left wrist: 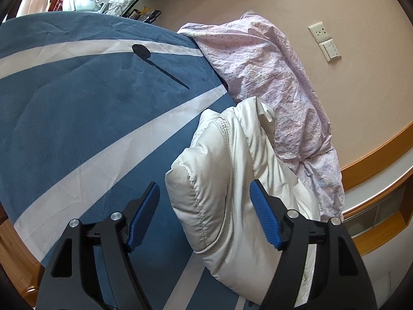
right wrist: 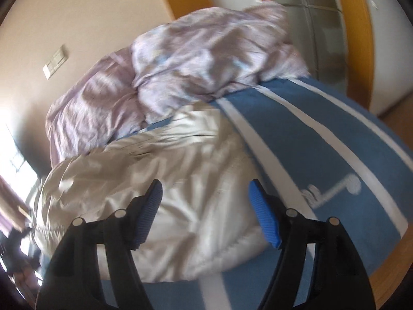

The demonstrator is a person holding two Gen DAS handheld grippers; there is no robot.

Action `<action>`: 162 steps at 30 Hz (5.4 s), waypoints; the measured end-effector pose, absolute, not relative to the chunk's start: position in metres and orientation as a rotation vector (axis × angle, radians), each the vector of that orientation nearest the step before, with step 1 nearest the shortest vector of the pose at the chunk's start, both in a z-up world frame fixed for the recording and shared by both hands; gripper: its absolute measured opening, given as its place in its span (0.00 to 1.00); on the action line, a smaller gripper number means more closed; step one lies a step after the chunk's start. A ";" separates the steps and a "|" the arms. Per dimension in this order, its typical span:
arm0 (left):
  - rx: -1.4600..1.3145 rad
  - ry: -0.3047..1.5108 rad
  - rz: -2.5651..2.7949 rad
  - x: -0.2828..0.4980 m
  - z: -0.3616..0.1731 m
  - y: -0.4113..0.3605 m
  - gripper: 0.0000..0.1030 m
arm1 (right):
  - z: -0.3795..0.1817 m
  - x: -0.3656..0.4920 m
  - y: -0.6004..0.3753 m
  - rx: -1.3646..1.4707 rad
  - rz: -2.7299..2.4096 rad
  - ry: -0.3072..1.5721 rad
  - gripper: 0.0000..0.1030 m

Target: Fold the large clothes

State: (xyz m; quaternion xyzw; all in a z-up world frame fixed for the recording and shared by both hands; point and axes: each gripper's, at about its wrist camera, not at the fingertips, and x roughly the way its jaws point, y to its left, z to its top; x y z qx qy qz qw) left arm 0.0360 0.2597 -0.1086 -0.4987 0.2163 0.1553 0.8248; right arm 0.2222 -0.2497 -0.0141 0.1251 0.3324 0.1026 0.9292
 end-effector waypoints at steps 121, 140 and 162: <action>-0.692 0.608 -0.592 0.194 -0.029 -0.115 0.24 | -0.098 0.250 -0.389 0.474 -0.092 0.805 0.62; -0.551 0.703 -0.577 0.213 -0.022 -0.138 0.24 | -0.109 0.262 -0.394 0.382 -0.183 0.862 0.63; -0.429 0.810 -0.620 0.239 -0.036 -0.137 0.24 | -0.115 0.277 -0.395 0.199 -0.292 0.922 0.63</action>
